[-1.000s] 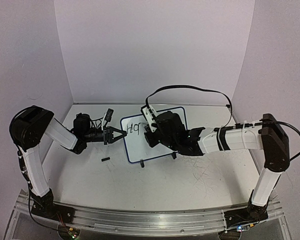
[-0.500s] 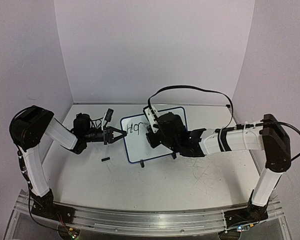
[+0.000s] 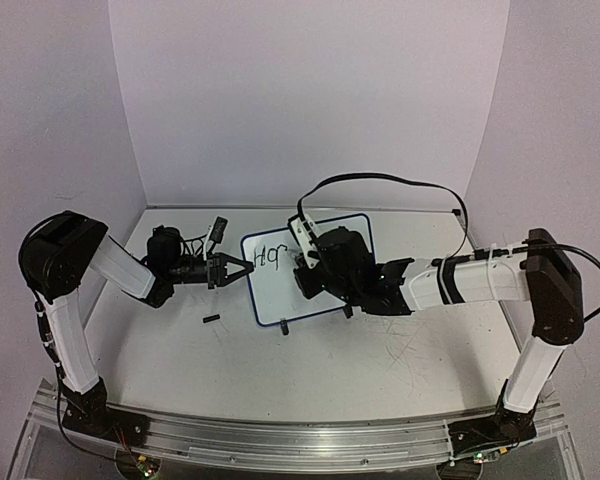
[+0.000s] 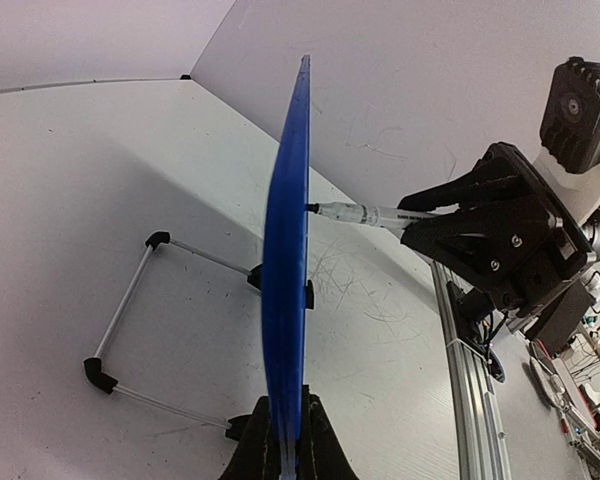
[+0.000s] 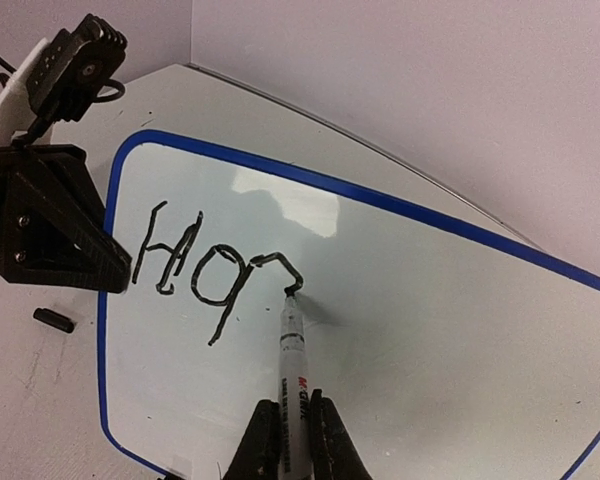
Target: Write a sentence on the whiteboard
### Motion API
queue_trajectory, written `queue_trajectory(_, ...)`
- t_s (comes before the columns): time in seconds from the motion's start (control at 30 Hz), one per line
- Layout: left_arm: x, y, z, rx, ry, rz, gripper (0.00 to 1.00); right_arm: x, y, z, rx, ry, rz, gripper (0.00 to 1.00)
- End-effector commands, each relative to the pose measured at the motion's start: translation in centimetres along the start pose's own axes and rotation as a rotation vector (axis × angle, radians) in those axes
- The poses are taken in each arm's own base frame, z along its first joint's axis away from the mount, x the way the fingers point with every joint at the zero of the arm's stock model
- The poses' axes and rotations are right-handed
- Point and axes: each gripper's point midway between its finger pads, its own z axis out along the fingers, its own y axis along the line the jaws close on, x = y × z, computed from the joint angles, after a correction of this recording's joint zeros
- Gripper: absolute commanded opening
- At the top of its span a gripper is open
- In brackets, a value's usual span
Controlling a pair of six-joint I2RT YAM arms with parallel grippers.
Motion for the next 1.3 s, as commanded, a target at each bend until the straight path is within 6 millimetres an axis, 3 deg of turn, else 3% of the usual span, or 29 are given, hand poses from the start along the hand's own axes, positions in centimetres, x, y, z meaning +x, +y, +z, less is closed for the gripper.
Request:
queue_trajectory(0.0,1.2,0.2,0.5,-0.010,0.040,0.003,0.00,-0.7,0.1,-0.7,-0.015,-0.010,0.017,0.00)
queue_trajectory(1.03,1.2,0.2,0.5,-0.013,0.041,0.004,0.00,-1.6,1.7,0.7,-0.057,-0.020,0.020,0.00)
queue_trajectory(1.13,1.2,0.2,0.5,-0.014,0.041,0.005,0.00,-2.2,1.3,0.2,-0.050,-0.044,0.030,0.00)
queue_trajectory(1.27,1.3,0.2,0.5,-0.015,0.041,0.005,0.00,-4.3,0.8,-2.3,-0.082,-0.110,0.056,0.00)
